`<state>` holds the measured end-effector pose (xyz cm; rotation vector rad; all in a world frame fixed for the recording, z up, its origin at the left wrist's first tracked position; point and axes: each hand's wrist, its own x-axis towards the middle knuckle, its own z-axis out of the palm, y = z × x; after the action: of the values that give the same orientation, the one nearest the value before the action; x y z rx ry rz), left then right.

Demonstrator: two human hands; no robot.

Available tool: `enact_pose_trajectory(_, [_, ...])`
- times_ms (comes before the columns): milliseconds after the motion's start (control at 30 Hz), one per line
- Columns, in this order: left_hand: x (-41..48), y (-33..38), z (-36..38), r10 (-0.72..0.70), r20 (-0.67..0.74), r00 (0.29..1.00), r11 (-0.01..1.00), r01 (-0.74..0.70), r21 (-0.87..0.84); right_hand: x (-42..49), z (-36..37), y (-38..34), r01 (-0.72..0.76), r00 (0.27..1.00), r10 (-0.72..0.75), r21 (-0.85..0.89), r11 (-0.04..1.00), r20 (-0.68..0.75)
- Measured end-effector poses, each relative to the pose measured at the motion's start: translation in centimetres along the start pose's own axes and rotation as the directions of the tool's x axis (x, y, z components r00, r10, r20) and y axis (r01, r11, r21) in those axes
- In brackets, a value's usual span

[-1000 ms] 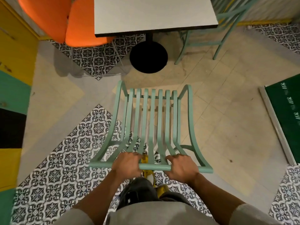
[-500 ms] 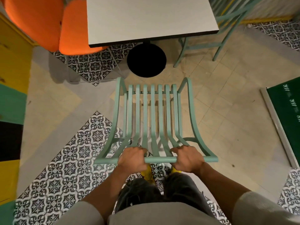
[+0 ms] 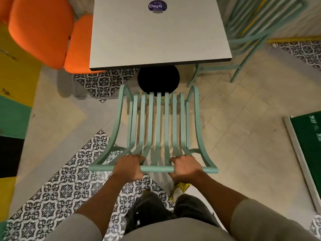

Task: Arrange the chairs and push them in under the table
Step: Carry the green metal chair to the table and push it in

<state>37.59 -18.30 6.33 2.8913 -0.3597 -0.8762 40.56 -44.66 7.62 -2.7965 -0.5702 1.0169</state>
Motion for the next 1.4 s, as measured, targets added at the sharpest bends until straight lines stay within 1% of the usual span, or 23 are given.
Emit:
enact_pose_trajectory(67, [1.9, 0.2, -1.1, -0.042, 0.001, 0.999, 0.999, 0.042, 0.005, 1.5, -1.7, 1.3, 0.031, 0.999, -0.031, -0.025, 0.999, -0.019])
enact_pose_trajectory(200, [5.0, 0.4, -3.2, -0.096, 0.029, 0.995, 0.990, 0.098, -0.100, 3.9, -4.1, 3.5, 0.064, 0.997, -0.067, -0.067, 0.996, -0.045])
enact_pose_trajectory(267, [6.2, 0.5, -3.9, -0.094, 0.011, 0.996, 0.988, 0.094, -0.121, 4.6, -4.8, 4.4, 0.089, 0.989, -0.102, -0.124, 0.988, -0.103])
enact_pose_trajectory(333, [7.5, 0.1, -4.4, -0.075, -0.028, 0.997, 0.994, 0.072, -0.086, 5.6, -5.8, 4.9, 0.096, 0.985, -0.116, -0.155, 0.983, -0.128])
enact_pose_trajectory(400, [8.5, -0.1, -5.0, -0.037, -0.085, 0.996, 0.998, 0.033, -0.052, 6.5, -6.8, 5.0, 0.057, 0.989, -0.075, -0.142, 0.988, -0.125])
enact_pose_trajectory(467, [9.5, -0.5, -6.0, -0.024, -0.099, 0.995, 0.999, 0.019, -0.050, 7.4, -8.0, 4.9, -0.002, 0.994, -0.009, -0.098, 0.995, -0.110])
enact_pose_trajectory(633, [12.1, -1.8, -8.5, -0.041, -0.052, 0.998, 0.994, 0.035, -0.104, 10.0, -11.0, 5.0, -0.078, 0.992, 0.067, -0.108, 0.991, -0.103])
enact_pose_trajectory(767, [14.4, -2.6, -10.0, -0.032, -0.014, 0.999, 0.994, 0.030, -0.105, 11.9, -13.1, 5.0, -0.137, 0.989, 0.131, -0.087, 0.987, -0.069])
enact_pose_trajectory(933, [16.2, -3.0, -11.2, -0.015, -0.030, 0.999, 0.997, 0.013, -0.076, 13.3, -14.6, 5.5, -0.158, 0.986, 0.151, -0.095, 0.983, -0.073])
enact_pose_trajectory(1100, [16.9, -3.1, -12.2, -0.043, -0.012, 0.999, 0.998, 0.042, -0.055, 14.2, -15.7, 5.8, -0.152, 0.988, 0.152, -0.061, 0.987, 0.005])
enact_pose_trajectory(1233, [17.2, -3.1, -12.2, -0.030, 0.010, 1.000, 0.995, 0.030, -0.100, 14.1, -15.8, 6.0, -0.158, 0.987, 0.159, -0.025, 0.987, 0.008])
enact_pose_trajectory(1400, [17.7, -2.5, -14.0, 0.070, 0.060, 0.996, 0.992, -0.064, -0.109, 13.6, -16.1, 7.0, -0.163, 0.987, 0.163, -0.049, 0.985, 0.005])
